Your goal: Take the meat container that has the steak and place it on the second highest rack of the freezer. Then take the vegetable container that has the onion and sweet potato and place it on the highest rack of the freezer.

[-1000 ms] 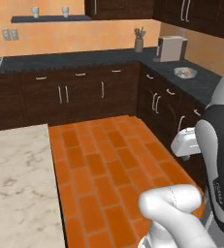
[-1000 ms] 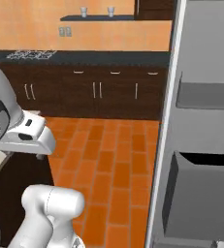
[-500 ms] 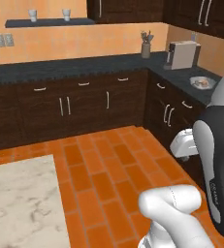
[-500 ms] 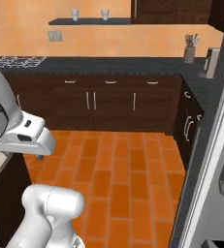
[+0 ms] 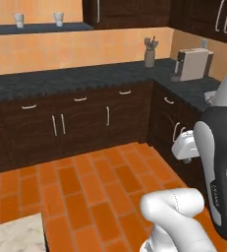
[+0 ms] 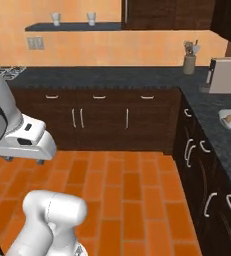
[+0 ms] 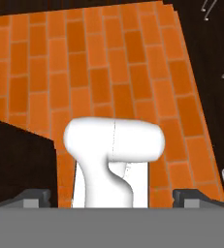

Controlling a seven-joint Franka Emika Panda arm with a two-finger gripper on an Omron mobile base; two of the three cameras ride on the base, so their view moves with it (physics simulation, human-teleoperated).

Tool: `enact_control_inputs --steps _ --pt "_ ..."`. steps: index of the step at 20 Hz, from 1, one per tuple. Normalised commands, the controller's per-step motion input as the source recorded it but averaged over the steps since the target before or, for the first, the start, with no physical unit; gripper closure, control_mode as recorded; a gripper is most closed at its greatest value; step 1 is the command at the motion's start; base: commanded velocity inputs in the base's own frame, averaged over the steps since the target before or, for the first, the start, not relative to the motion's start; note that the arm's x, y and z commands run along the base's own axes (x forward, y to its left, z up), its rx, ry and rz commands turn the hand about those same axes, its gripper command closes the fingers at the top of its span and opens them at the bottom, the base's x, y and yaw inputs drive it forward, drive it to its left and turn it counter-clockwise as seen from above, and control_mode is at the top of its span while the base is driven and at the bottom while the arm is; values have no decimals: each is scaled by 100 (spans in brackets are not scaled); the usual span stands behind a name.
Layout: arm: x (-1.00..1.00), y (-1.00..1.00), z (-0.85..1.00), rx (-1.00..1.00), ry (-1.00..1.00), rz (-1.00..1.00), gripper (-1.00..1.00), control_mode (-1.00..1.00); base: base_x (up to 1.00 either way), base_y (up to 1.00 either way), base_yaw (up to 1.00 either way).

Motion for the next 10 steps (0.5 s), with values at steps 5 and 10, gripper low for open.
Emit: enact_control_inputs --steps 5,10 --pt "0 0 0 0 0 0 -100 100 100 -56 -19" --pt "0 0 0 0 0 0 -100 100 66 0 -59"
